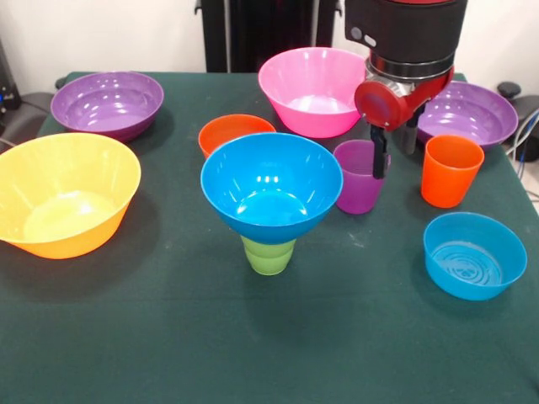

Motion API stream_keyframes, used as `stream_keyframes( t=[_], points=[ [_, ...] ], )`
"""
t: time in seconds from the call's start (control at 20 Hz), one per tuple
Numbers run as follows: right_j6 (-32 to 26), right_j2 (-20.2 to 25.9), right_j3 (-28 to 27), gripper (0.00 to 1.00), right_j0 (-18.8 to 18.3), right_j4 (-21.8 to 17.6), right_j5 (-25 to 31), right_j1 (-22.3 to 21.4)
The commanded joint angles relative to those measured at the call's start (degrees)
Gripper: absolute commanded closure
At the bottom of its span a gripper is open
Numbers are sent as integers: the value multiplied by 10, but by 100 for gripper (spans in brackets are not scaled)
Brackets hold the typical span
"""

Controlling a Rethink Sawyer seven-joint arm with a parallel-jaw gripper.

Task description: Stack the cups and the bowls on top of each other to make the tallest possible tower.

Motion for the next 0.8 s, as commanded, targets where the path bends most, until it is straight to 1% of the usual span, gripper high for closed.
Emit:
stream_keyframes(
  t=[0.05,0.2,0.4,0.55,0.6,0.8],
  points=[
    [83,-8,76,0,22,-19,-35,-10],
    [99,-13,91,0,32,-18,-44,-16],
    [104,-17,92,0,42,-21,-57,-6],
    [96,-9,105,0,37,-19,-82,-10],
    [96,-4,110,0,35,-17,-99,-11],
    [90,-2,121,0,23,-14,-126,-10]
  ],
)
